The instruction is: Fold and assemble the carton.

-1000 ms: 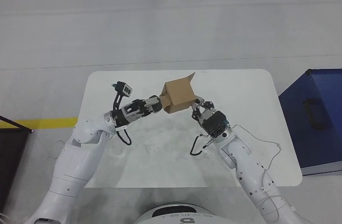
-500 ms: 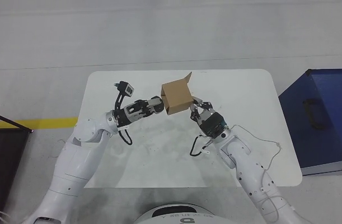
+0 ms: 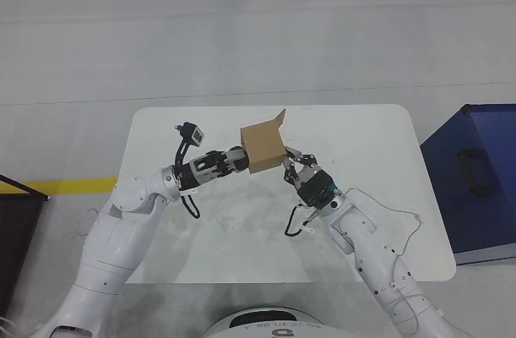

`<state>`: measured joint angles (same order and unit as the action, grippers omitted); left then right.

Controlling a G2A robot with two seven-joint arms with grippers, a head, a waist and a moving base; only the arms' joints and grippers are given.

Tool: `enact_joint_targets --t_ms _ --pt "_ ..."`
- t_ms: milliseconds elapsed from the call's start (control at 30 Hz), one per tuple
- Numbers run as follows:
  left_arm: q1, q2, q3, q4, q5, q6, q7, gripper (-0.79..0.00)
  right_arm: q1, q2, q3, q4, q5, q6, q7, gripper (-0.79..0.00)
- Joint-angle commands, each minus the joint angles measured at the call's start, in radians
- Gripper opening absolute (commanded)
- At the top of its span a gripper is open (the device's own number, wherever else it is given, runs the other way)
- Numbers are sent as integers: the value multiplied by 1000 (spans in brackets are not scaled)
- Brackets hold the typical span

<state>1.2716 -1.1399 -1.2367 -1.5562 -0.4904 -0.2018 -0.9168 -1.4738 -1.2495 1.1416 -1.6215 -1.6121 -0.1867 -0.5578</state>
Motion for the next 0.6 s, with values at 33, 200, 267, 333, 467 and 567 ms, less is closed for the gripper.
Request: enact_joint_targets --t_ms 33,200,267,333,467,567 --pt "1 2 -4 -3 21 3 11 -674 1 0 2 1 1 -1 0 -785" --pt "11 6 -19 3 52 -1 28 -634 2 1 5 0 4 -6 3 -785" --pt "15 8 -26 4 62 -3 32 -610 2 1 7 0 5 -7 5 -785" --pt "20 9 -30 3 63 -5 30 -579 3 1 7 -1 9 -10 7 -785" --pt "26 11 -33 -5 56 -14 19 -526 6 1 6 -3 9 -12 11 -785" --pt "32 11 -36 -9 37 -35 5 -486 8 1 4 -2 9 -14 14 -785"
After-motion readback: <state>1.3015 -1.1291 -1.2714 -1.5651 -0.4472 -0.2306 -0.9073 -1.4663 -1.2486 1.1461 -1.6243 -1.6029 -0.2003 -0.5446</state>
